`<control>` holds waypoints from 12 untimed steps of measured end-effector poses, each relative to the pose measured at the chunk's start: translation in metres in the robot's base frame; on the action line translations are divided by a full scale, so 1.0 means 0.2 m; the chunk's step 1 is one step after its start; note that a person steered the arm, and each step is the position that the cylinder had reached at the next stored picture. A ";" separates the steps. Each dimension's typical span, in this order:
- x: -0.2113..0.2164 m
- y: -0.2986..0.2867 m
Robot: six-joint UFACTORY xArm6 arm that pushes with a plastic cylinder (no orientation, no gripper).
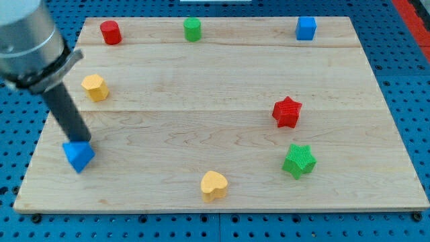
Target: Form a triangle with heart green star and red star
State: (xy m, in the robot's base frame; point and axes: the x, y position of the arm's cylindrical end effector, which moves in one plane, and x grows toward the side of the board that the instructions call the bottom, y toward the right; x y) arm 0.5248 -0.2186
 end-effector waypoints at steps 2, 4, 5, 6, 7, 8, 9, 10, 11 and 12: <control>-0.05 0.29; 0.47 0.70; 0.47 0.82; 0.47 1.03; 0.47 1.22; 0.47 1.40; 0.42 1.49; 0.33 1.18; 0.27 1.00; 0.17 1.14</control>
State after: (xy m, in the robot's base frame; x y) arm 0.5596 0.0088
